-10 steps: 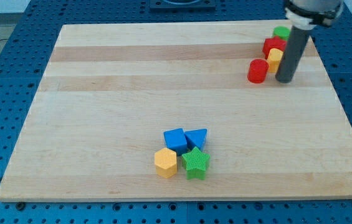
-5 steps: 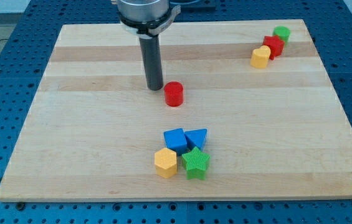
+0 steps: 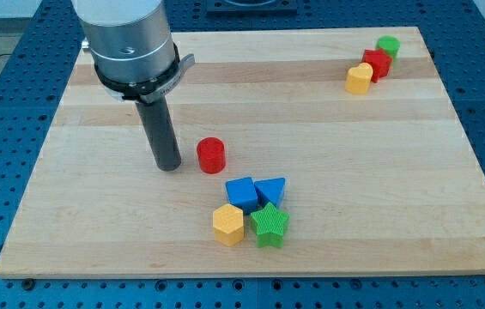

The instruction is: Move the red circle into the yellow hexagon

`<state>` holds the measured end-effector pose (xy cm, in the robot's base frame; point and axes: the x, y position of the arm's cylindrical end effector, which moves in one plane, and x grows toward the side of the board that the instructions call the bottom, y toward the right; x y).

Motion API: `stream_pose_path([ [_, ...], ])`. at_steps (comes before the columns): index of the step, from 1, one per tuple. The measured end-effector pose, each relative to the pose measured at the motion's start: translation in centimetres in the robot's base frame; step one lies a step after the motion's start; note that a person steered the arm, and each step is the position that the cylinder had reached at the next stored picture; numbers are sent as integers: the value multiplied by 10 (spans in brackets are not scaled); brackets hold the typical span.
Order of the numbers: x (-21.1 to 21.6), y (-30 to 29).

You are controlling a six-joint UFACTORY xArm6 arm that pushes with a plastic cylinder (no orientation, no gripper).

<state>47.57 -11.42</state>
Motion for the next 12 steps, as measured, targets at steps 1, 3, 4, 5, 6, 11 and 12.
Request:
stream_pose_path([
  [1, -44, 17],
  [3, -68, 88],
  [4, -29, 79],
  [5, 10, 60],
  [6, 31, 57],
  [11, 53, 18],
  [12, 46, -18],
])
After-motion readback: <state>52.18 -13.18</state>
